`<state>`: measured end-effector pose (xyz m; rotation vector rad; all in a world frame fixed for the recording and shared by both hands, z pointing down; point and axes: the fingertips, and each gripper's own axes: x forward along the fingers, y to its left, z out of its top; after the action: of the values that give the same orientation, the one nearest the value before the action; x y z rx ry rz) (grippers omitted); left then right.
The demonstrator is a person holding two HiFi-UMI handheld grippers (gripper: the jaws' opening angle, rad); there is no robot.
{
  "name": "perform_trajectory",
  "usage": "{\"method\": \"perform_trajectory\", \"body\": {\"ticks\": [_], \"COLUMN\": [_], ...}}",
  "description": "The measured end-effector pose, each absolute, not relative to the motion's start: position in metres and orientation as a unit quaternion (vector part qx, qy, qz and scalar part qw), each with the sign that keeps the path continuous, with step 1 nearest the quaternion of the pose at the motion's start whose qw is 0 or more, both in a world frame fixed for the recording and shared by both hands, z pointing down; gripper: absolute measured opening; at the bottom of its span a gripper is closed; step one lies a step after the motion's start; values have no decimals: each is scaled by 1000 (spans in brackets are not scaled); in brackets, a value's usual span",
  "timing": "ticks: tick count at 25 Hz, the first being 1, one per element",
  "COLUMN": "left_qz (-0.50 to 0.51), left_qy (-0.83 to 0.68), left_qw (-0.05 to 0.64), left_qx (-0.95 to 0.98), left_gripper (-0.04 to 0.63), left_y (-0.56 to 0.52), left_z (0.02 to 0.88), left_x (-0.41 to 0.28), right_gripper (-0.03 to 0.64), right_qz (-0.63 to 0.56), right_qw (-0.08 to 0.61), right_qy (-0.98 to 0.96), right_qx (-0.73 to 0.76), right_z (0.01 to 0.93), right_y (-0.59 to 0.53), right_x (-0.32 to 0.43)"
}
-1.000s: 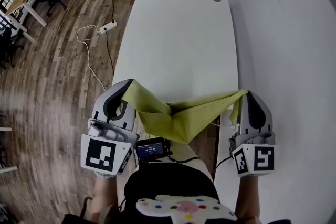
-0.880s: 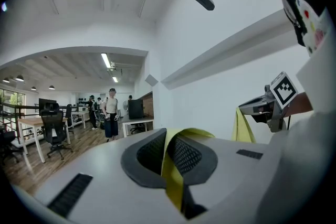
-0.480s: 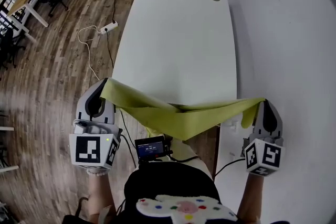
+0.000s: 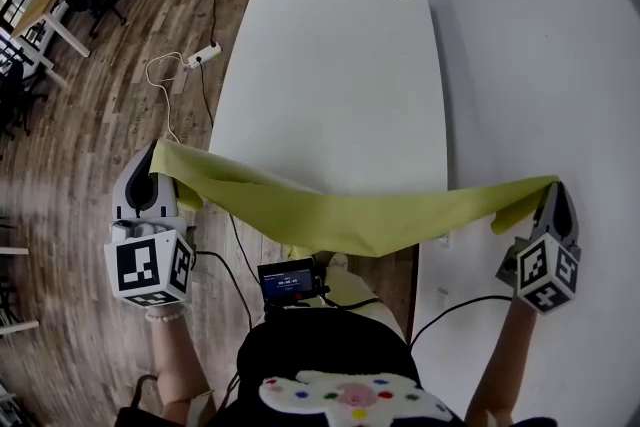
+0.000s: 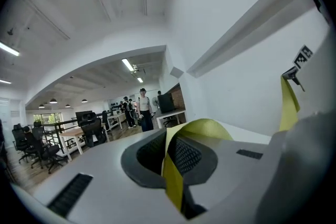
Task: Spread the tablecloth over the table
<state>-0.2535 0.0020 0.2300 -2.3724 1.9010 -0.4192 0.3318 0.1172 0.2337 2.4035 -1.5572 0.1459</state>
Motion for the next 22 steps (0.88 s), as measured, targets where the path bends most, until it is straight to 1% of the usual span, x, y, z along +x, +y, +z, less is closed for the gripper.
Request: {"method": "perform_trajectory", "body": {"ticks": [4, 8, 12, 17, 22], "left_qz": [-132, -142, -121, -121, -127], "left_qy": [647, 655, 671, 699, 719], "left_qw": [44, 66, 64, 75, 94], "left_qx": [-750, -740, -729, -701, -677], "left_gripper": [14, 14, 14, 14, 14], "left_y": [-5, -16, -31, -41, -39], "left_z": [227, 220, 209, 194, 174], "left_x": [-277, -289, -298, -324, -350], "right_gripper": [35, 35, 35, 35, 35], "right_qz": [2, -36, -82, -112, -133], "right_qw": [141, 151, 167, 185, 188], "right_qy": [-510, -510, -515, -505, -499], "right_qx": [848, 846, 837, 835, 836], "right_z": [210, 192, 174, 158, 140], "right_y": [112, 96, 70, 49, 41], "right_x": [351, 356, 356, 361, 367]}}
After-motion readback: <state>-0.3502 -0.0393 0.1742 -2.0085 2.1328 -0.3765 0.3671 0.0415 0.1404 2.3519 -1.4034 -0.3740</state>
